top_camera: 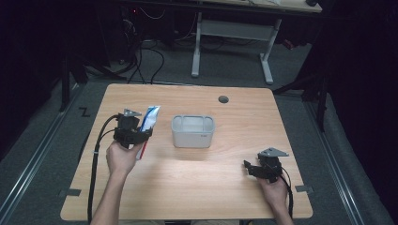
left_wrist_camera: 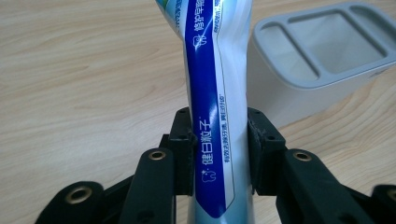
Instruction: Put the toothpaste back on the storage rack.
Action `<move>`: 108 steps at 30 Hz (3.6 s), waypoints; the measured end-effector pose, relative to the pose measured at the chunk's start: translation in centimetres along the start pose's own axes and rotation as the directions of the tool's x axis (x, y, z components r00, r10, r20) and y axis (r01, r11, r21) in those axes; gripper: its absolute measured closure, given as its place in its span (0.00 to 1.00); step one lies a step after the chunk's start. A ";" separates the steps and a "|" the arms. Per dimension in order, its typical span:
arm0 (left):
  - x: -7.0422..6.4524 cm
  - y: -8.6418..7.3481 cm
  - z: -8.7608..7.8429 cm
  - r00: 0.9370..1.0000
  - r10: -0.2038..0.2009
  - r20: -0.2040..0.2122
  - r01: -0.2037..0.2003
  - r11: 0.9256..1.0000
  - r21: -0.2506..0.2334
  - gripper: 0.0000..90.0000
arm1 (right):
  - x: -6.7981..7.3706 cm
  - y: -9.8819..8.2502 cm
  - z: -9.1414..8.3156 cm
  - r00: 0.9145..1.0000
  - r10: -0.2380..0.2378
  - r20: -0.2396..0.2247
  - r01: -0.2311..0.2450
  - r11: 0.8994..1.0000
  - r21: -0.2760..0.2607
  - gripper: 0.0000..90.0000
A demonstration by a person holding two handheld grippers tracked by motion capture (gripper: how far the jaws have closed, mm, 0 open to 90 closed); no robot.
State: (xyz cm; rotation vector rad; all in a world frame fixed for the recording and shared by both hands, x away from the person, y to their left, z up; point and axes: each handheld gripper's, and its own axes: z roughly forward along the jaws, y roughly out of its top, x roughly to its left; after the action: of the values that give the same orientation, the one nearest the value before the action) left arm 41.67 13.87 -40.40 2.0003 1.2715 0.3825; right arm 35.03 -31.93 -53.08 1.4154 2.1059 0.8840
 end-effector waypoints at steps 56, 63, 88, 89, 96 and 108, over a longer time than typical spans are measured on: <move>-8.3 9.6 6.0 0.975 0.162 0.155 -0.151 0.985 -0.083 0.75 | 0.1 0.0 0.0 1.000 -0.008 -0.012 0.008 1.000 0.001 0.32; -8.7 10.6 7.3 0.974 0.159 0.159 -0.147 0.986 -0.085 0.75 | 0.0 0.0 0.0 1.000 -0.009 -0.011 0.009 1.000 0.000 0.32; -9.2 11.9 10.4 0.983 0.114 0.147 -0.093 0.985 -0.143 0.75 | 0.1 0.0 0.0 1.000 -0.011 -0.010 0.011 1.000 0.001 0.32; -9.2 11.9 10.5 0.983 0.114 0.145 -0.093 0.985 -0.144 0.75 | 0.1 0.0 0.0 1.000 -0.011 -0.010 0.011 1.000 0.001 0.32; -9.1 11.8 10.9 0.985 0.116 0.128 -0.097 0.985 -0.142 0.75 | 0.1 0.0 0.0 1.000 -0.008 -0.011 0.008 1.000 0.002 0.32; -9.7 11.3 11.0 0.981 0.150 0.125 -0.134 0.983 -0.127 0.74 | 0.0 0.0 0.0 1.000 -0.011 -0.010 0.011 1.000 0.000 0.32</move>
State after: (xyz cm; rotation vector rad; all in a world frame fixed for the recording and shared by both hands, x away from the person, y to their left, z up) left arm 51.05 -2.02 -38.78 1.9866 1.0029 0.3755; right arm 35.08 -31.87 -53.08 1.4009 2.1192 0.8887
